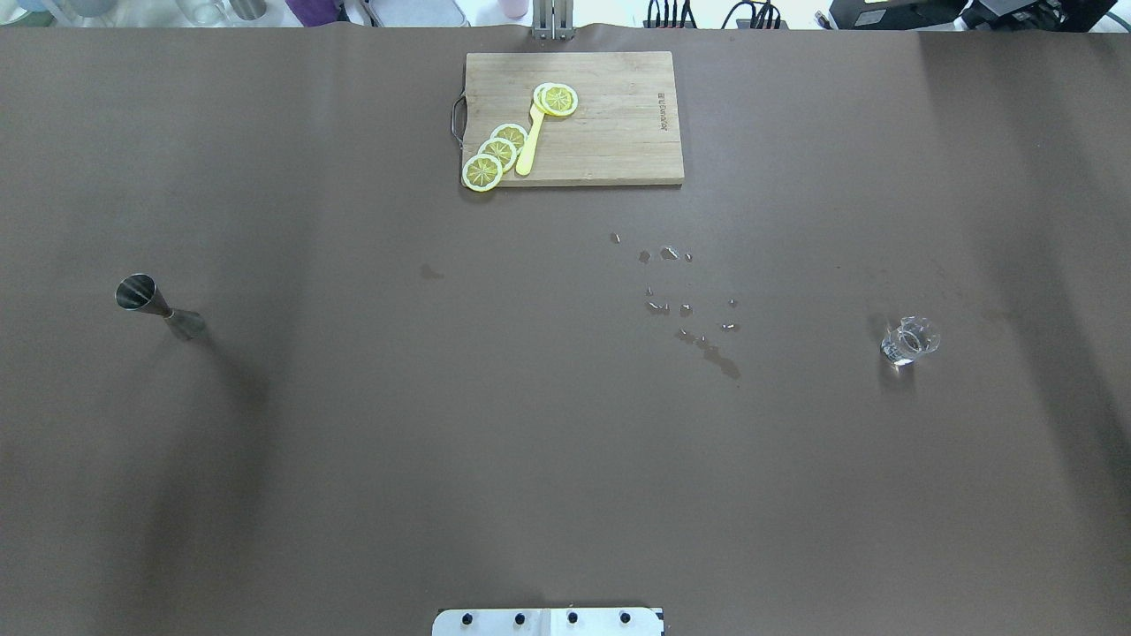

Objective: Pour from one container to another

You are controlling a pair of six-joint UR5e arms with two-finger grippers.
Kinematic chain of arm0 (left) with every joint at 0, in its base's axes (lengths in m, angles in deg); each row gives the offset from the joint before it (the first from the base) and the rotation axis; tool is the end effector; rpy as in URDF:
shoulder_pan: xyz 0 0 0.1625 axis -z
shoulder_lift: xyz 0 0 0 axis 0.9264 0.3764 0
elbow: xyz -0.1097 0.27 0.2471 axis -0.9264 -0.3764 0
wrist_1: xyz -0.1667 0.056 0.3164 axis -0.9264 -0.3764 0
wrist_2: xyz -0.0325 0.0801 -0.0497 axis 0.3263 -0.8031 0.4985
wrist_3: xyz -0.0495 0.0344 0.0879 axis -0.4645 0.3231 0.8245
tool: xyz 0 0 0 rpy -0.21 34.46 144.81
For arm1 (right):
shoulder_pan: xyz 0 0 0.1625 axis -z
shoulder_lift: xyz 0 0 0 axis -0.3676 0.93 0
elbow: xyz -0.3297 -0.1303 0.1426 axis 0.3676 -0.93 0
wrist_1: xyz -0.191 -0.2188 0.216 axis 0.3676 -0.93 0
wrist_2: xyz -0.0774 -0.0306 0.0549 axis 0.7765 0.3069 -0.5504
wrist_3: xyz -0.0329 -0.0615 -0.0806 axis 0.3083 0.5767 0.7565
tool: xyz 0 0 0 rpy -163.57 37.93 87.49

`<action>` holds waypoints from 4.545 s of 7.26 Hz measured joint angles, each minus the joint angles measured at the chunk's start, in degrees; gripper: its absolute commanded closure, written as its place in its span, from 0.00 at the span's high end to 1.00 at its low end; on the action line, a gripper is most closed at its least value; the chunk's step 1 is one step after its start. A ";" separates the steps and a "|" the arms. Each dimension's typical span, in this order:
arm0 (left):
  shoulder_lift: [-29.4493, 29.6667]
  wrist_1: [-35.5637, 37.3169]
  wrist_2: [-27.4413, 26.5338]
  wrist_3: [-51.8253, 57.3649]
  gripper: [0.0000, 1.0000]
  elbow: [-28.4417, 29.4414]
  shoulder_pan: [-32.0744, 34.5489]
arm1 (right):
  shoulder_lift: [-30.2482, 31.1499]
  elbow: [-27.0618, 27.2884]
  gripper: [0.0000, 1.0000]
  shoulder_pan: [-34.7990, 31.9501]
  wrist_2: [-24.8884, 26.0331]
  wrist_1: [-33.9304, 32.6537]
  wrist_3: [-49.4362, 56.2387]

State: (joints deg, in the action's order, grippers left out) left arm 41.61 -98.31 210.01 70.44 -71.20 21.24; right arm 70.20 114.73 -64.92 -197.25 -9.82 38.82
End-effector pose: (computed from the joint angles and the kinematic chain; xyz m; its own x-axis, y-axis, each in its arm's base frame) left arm -0.0483 -0.3842 0.5930 0.6596 0.1711 -0.7319 -0.1124 0.9852 0.1291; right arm 0.0355 -0.4259 0.5939 0.7359 -0.0860 0.6717 0.0799 0.9960 0.0401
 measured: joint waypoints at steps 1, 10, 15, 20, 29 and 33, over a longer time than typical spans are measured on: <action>0.12 -0.02 0.00 -0.01 0.98 -0.06 0.00 | 0.00 0.10 1.00 0.00 0.08 0.02 0.05; 0.96 -0.08 -0.02 -0.14 0.98 -0.96 -0.02 | 1.52 -0.97 1.00 0.09 1.16 9.38 1.40; 2.36 0.00 -0.24 -3.35 0.98 0.04 1.34 | 1.39 -0.62 1.00 0.85 1.00 9.62 15.70; 5.81 -0.15 -0.13 -6.16 0.97 -1.32 1.36 | 1.24 -0.67 1.00 7.77 0.63 13.66 16.09; 10.32 -19.28 -1.48 -30.98 0.97 -3.89 -3.63 | 5.50 2.07 0.95 17.55 -4.38 48.81 -20.65; 10.07 -25.78 -11.92 -43.77 0.97 -9.05 -12.35 | 7.34 2.84 0.86 21.51 1.70 59.44 -29.50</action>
State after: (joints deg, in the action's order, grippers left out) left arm 51.67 -124.09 198.09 26.67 -80.24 8.88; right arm 77.54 117.56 -43.41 -195.55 49.62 9.32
